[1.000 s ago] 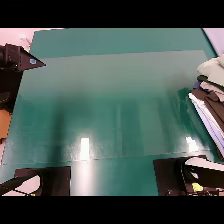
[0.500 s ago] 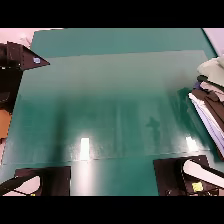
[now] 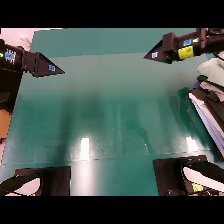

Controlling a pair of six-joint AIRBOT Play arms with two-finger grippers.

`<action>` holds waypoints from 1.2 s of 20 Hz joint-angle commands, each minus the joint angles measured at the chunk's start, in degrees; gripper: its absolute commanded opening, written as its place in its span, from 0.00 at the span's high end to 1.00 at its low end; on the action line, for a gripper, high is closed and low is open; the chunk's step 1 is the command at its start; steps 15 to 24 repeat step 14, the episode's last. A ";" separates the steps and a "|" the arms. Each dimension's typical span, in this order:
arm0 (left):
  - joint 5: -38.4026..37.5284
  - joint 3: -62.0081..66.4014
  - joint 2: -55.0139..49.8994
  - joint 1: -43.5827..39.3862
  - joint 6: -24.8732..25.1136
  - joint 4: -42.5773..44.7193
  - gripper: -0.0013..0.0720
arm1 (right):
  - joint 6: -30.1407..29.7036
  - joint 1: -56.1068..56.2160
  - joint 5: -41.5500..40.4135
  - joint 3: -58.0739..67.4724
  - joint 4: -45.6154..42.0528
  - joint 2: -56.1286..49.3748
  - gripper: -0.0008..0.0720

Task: Fold the shirts.

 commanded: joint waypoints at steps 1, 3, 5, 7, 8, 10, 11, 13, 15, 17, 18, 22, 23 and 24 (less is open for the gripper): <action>-0.24 0.00 -0.04 -0.35 0.13 -0.13 0.95 | -0.70 1.84 -0.07 -0.79 0.22 0.02 0.96; 1.14 0.00 -0.04 -0.35 0.11 -0.13 0.95 | -0.72 1.84 -0.24 -0.79 0.22 0.02 0.96; 2.69 0.00 -0.04 -0.35 0.11 -0.13 0.95 | -0.72 1.84 -0.24 -0.79 0.22 0.02 0.96; 4.37 0.00 -0.04 -0.35 0.11 -0.13 0.95 | -0.70 1.84 -0.24 -0.79 0.22 0.02 0.96; 4.96 0.00 -0.04 -0.35 0.11 -0.13 0.95 | -0.72 1.84 -0.24 -0.79 0.22 0.02 0.96; 6.16 0.00 -0.04 -0.35 0.11 -0.13 0.95 | -0.72 1.84 -0.24 -0.79 0.22 0.02 0.96; 6.91 0.00 -0.04 -0.35 0.11 -0.13 0.95 | -0.72 1.84 -0.24 -0.79 0.22 0.02 0.96; 7.43 0.00 -0.04 -0.35 0.11 -0.13 0.95 | -0.72 1.81 -0.24 -0.79 0.22 0.02 0.96; 7.61 0.00 -0.04 -0.35 0.11 -0.13 0.95 | -0.72 1.84 -0.24 -0.79 0.22 0.02 0.96; 7.61 0.00 -0.04 -0.35 0.11 -0.13 0.95 | -0.72 1.84 -0.24 -0.79 0.22 0.02 0.96; 7.61 0.00 -0.04 -0.35 0.11 -0.13 0.95 | -0.72 1.84 -0.24 -0.79 0.22 0.02 0.96; 7.61 0.00 -0.04 -0.35 0.11 -0.13 0.95 | -0.72 1.84 -0.24 -0.79 0.22 0.02 0.96; 7.61 0.00 -0.04 -0.35 0.11 -0.13 0.95 | -0.72 1.84 -0.24 -0.79 0.22 0.02 0.96; 7.61 0.00 -0.04 -0.35 0.11 -0.13 0.95 | -0.72 1.84 -0.24 -0.79 0.22 0.02 0.96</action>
